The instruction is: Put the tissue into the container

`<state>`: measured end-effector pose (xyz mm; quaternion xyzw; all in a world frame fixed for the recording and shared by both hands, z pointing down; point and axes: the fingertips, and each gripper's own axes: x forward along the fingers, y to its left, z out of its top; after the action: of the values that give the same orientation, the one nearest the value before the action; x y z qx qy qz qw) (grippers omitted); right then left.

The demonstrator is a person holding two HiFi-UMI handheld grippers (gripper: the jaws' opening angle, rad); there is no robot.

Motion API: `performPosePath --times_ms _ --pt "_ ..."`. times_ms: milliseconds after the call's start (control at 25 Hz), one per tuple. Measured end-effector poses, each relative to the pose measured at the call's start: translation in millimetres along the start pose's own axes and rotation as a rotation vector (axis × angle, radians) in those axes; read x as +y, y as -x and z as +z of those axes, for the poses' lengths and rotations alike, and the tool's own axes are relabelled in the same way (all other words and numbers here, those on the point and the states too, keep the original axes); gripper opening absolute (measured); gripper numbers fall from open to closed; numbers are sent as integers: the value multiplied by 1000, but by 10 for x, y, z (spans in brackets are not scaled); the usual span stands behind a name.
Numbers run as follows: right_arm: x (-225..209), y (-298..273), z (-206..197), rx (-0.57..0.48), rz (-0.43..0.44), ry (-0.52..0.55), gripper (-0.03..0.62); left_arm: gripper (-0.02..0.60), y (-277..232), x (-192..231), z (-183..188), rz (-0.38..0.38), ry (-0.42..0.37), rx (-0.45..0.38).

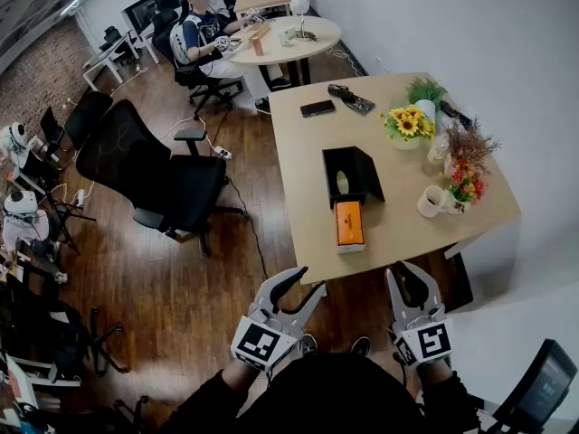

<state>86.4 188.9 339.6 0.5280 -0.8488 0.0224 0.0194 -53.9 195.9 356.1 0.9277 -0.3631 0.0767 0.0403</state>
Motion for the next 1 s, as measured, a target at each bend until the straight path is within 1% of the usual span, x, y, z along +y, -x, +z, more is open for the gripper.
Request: performPosePath --times_ms 160,320,400,440,520,640,800,920,1000 --pt "-2 -176 -261 52 12 13 109 155 -159 150 -280 -26 0 50" --pt "34 -302 -573 130 12 19 155 181 -256 271 -545 -48 38 108" --pt "46 -364 -722 170 4 5 175 192 -293 319 -674 -70 53 131" --pt "48 -400 -795 190 0 -10 188 193 -314 345 -739 -86 69 142" --pt "45 -482 -928 231 -6 -40 204 195 -355 405 -883 -122 125 173" --pt "-17 -617 -1120 296 -23 -64 204 193 -425 547 -1106 -154 182 225" --pt "-157 -791 -1368 379 -46 -51 204 195 -574 729 -1354 -167 190 277" --pt "-250 -907 -1604 451 -31 -51 204 193 -741 775 -1545 -182 201 328" --pt "-326 -986 -1752 493 -7 -59 204 193 -890 788 -1646 -199 254 357"
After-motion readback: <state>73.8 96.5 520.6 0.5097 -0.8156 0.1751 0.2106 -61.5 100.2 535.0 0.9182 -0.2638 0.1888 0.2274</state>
